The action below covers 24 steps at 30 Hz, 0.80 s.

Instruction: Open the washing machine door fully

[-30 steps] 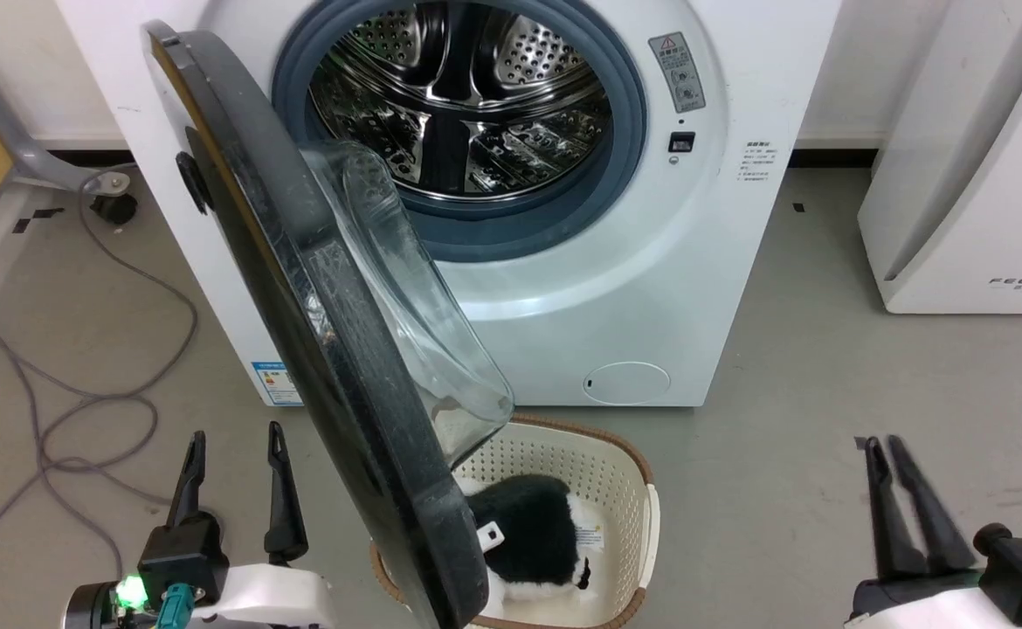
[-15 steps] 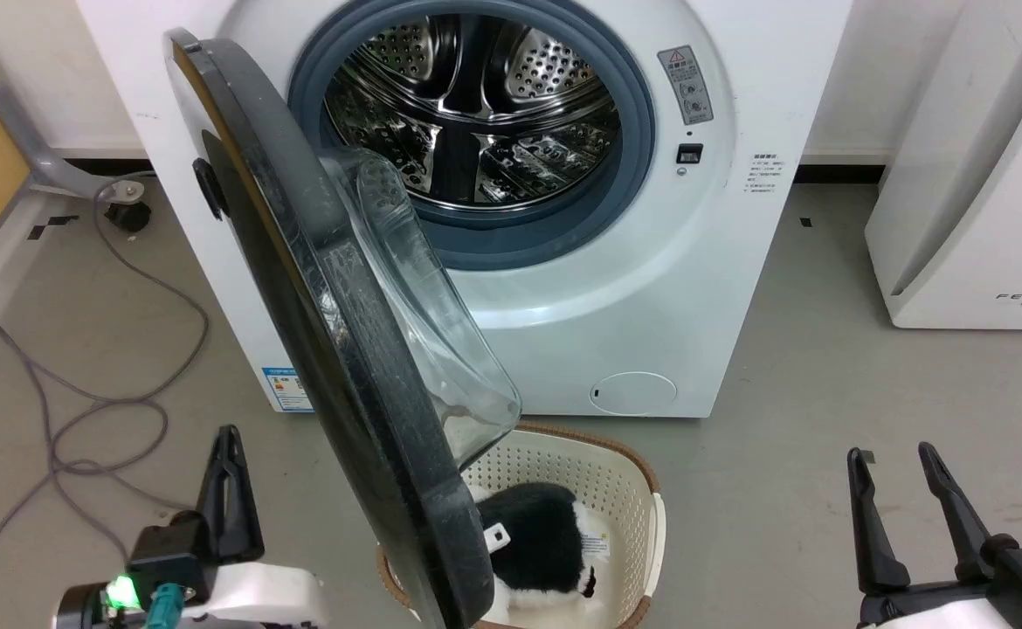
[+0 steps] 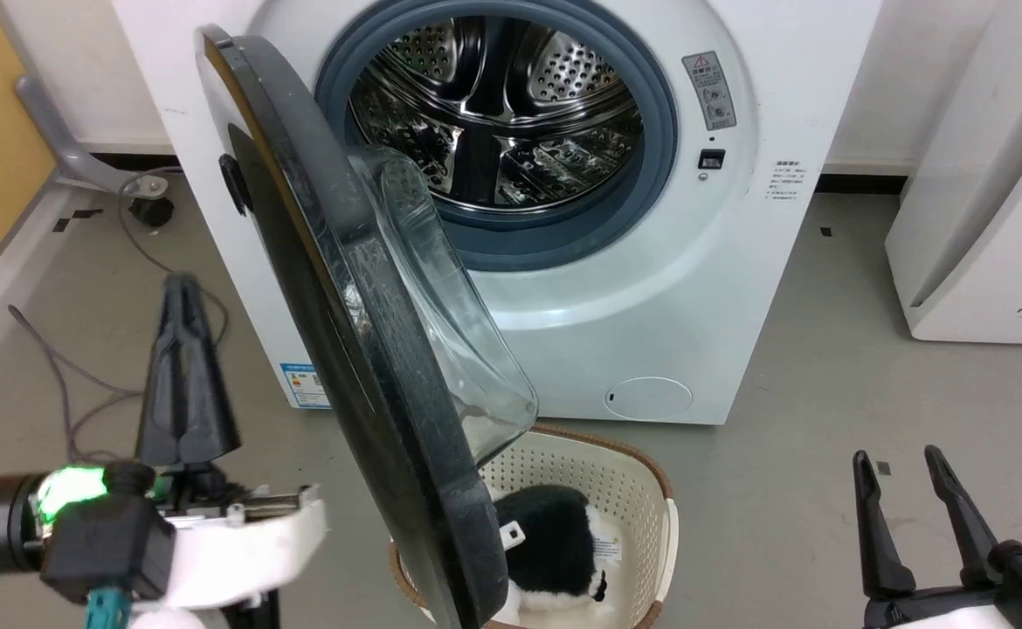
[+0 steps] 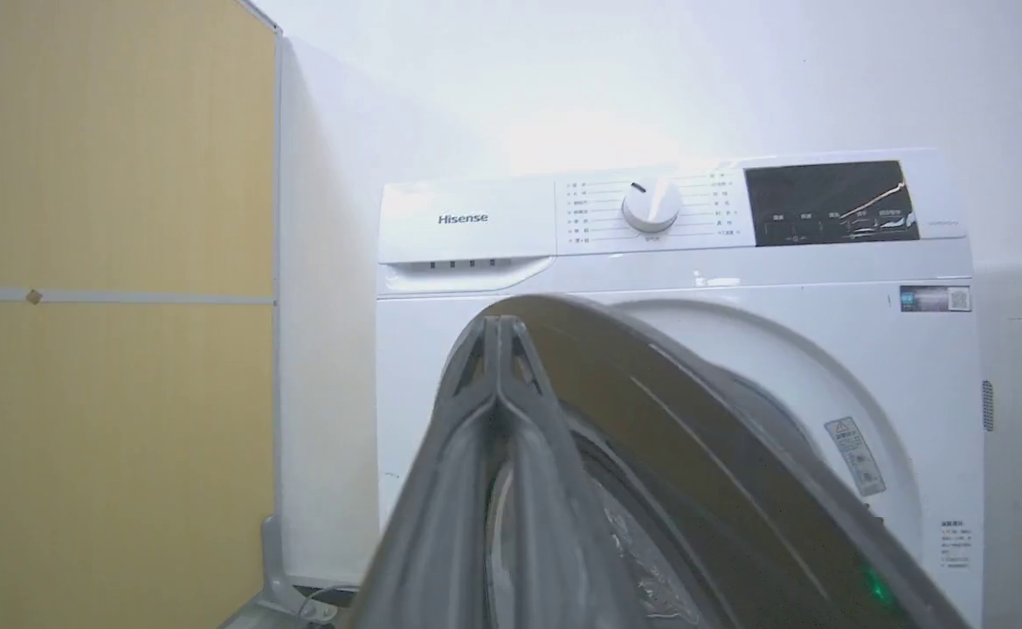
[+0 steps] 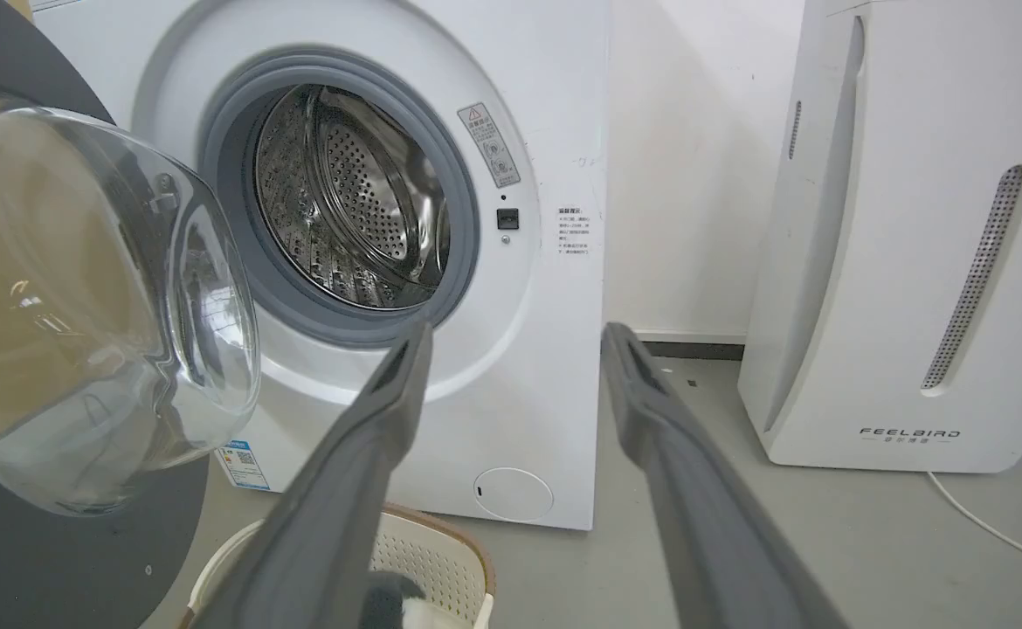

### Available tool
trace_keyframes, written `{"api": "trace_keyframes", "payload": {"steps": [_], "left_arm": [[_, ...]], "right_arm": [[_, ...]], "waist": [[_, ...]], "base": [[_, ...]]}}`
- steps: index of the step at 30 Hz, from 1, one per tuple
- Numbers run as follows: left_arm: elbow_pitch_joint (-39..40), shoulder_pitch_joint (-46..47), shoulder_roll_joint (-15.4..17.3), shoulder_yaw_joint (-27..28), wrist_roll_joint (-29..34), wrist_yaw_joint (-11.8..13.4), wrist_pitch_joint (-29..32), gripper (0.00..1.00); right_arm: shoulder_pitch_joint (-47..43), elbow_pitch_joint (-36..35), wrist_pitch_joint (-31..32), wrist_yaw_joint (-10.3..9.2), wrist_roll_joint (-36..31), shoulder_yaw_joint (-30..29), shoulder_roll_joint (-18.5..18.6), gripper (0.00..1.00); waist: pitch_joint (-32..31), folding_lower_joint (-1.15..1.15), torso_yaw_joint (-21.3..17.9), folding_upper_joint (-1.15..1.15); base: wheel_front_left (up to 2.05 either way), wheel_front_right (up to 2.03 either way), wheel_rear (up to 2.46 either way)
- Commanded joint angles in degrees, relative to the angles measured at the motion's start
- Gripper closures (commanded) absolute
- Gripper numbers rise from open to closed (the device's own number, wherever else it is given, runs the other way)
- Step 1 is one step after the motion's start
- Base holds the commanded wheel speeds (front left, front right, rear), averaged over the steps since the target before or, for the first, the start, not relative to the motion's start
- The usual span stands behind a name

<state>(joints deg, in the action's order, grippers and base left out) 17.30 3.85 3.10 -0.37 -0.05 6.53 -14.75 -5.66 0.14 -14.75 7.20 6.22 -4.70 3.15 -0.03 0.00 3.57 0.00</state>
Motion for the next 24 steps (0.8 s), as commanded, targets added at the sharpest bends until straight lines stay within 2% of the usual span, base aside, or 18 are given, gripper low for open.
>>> {"api": "trace_keyframes", "payload": {"steps": [1,6,12,19,24], "left_arm": [[2.1,1.0,0.3,-1.1,0.5,-0.5,-0.3,1.00],[9.1,1.9,0.3,-6.2,1.3,-2.4,-0.3,1.00],[13.0,2.5,0.2,-15.0,2.7,-5.0,-0.3,1.00],[11.5,1.5,0.1,-24.7,3.7,-8.0,-0.3,1.00],[8.9,0.0,0.1,-29.7,3.5,-9.3,-0.3,1.00]], "right_arm": [[-1.0,-0.3,-0.2,0.29,0.7,0.1,-0.3,0.00],[-1.2,-0.6,-0.2,0.29,1.0,0.1,-0.3,0.00],[-1.3,-0.5,-0.2,0.29,1.3,0.1,-0.3,0.00],[-1.3,-0.7,-0.2,0.29,1.6,0.1,-0.3,0.00],[-1.2,-0.9,-0.2,0.29,1.8,0.1,-0.3,0.00]], "waist": [[0.0,0.00,0.0,0.00],[-0.2,0.00,0.1,0.00],[-0.4,0.00,0.3,0.00],[-0.7,0.00,1.1,0.00],[-0.6,0.00,1.8,0.00]], "base": [[0.00,0.00,0.00],[0.00,0.00,0.00],[0.00,0.00,0.00],[0.00,0.00,0.00],[0.00,0.00,0.00]]}}
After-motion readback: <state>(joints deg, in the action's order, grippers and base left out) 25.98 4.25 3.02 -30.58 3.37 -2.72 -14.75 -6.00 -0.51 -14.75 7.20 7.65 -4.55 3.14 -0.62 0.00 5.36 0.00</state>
